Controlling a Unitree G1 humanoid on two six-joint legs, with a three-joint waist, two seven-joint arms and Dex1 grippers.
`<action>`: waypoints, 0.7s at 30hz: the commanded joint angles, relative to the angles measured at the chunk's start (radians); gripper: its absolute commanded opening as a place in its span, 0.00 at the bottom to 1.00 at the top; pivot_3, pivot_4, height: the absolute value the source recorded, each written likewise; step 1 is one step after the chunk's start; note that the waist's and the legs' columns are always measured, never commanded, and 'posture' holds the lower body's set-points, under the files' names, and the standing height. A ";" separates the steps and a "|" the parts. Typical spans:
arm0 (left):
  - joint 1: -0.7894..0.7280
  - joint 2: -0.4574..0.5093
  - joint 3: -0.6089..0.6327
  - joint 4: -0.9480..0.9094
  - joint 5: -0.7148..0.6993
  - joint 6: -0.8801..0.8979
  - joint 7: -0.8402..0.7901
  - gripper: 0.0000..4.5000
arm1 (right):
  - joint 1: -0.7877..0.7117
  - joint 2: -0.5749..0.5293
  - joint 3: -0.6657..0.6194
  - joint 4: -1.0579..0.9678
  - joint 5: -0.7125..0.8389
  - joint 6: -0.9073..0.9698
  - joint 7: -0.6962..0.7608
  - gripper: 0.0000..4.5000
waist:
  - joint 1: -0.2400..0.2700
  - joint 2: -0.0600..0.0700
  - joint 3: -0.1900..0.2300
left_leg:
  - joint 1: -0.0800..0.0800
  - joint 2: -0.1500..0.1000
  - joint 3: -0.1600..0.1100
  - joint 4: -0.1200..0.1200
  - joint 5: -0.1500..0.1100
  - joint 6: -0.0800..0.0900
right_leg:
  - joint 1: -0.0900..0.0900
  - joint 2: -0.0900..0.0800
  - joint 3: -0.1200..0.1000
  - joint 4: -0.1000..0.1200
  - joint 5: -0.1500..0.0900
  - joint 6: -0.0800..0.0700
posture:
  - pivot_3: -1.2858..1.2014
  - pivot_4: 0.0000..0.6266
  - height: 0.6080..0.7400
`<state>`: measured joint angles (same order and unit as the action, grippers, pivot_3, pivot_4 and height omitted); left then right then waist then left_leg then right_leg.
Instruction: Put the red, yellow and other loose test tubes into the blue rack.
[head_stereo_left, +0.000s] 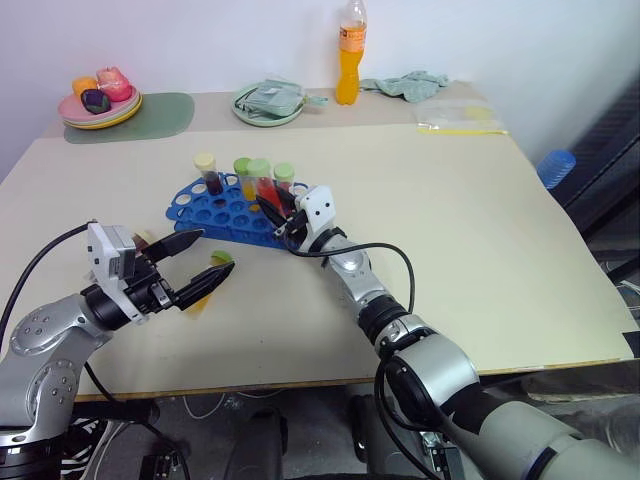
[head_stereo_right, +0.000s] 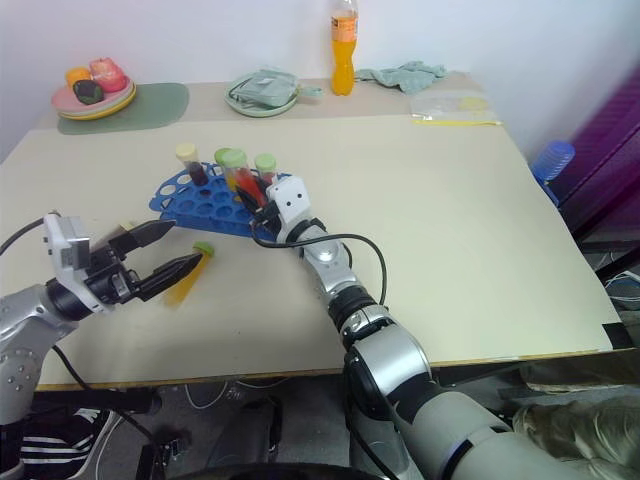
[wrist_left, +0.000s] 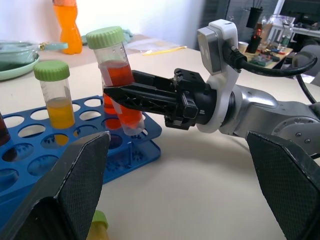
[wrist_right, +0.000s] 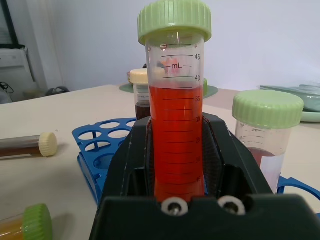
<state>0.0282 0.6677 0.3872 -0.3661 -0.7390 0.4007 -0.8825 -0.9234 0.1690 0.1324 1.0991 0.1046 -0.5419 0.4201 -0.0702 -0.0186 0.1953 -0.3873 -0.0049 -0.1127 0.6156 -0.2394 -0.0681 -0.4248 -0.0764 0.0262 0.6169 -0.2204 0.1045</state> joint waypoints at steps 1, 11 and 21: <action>-0.008 0.000 0.008 -0.036 -0.006 -0.013 0.009 1.00 | 0.085 0.126 0.004 -0.061 0.012 -0.019 0.025 0.18 | 0.000 0.000 0.000 | 0.000 0.000 0.000 0.000 0.000 0.000 | 0.000 0.000 0.000 0.000 0.000 0.000 | 0.52 0.24 1.00; -0.014 0.007 0.006 -0.046 -0.014 -0.003 0.025 1.00 | 0.086 0.123 0.015 -0.049 -0.004 -0.013 0.010 0.18 | 0.000 0.000 0.000 | 0.000 0.000 0.000 0.000 0.000 0.000 | 0.000 0.000 0.000 0.000 0.001 0.001 | 0.52 0.24 1.00; -0.023 0.001 -0.002 -0.043 -0.013 -0.005 0.032 1.00 | 0.110 0.067 0.032 -0.203 0.013 0.031 0.049 0.18 | 0.000 0.000 0.000 | 0.000 0.000 0.000 0.000 0.000 0.000 | 0.000 0.000 0.000 0.000 0.001 0.001 | 0.52 0.24 1.00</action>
<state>0.0119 0.6672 0.3753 -0.3692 -0.7398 0.4051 -0.8509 -0.9095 0.1629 0.1621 1.0170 0.0944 -0.5172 0.4476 -0.0699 -0.0185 0.1954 -0.3873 -0.0049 -0.1127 0.6156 -0.2393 -0.0683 -0.4248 -0.0764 0.0262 0.6170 -0.2195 0.1061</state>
